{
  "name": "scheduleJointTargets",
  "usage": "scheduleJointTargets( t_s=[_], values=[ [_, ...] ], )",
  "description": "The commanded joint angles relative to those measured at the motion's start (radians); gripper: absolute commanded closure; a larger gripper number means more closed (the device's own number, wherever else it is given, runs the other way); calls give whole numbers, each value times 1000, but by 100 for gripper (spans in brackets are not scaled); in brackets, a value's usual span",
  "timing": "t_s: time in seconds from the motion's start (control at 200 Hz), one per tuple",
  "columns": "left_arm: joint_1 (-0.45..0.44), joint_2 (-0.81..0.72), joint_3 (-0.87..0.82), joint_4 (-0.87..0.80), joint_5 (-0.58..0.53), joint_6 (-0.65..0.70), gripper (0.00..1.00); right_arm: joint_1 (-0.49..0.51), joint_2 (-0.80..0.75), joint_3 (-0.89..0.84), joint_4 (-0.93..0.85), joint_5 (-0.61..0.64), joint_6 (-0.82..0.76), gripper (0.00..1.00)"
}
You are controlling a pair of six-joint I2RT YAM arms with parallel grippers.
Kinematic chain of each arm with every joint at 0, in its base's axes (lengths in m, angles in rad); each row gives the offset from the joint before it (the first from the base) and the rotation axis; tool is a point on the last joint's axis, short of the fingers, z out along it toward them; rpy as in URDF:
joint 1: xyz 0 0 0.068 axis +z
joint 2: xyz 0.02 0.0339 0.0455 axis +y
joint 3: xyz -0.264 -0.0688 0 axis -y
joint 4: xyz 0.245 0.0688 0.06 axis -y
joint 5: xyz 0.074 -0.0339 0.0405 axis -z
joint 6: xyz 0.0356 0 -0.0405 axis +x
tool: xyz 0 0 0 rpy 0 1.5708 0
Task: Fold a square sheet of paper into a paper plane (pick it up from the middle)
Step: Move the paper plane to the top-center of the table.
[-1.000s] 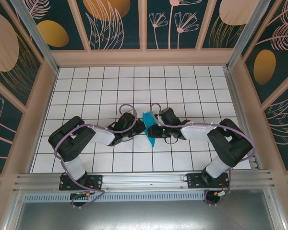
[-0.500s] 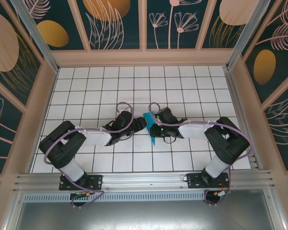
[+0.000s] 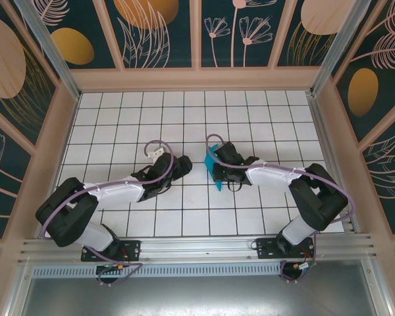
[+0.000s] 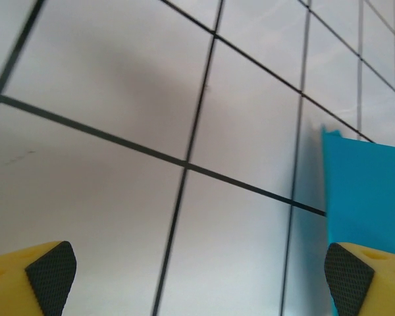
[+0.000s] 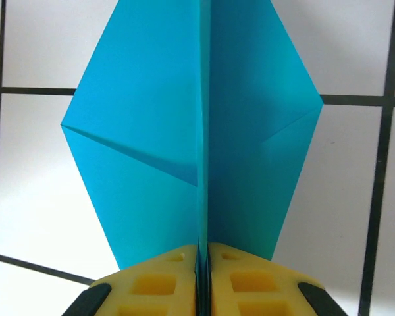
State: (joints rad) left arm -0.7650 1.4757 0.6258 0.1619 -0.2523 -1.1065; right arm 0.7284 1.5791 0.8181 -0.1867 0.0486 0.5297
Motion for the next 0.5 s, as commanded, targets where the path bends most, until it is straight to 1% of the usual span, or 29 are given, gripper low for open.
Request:
scheduleJointTargets(
  t_s=[0.0,0.185,0.495],
  values=[
    [3,2,-10,-66,-51,-29,1,5,47,39,-51,58,-10,86],
    [3,30,0,-68,-38,-23,2,6,111,60,-49,59,1,84],
    [3,42,5,-78,-39,-17,2,6,141,49,-43,59,27,85]
  ],
)
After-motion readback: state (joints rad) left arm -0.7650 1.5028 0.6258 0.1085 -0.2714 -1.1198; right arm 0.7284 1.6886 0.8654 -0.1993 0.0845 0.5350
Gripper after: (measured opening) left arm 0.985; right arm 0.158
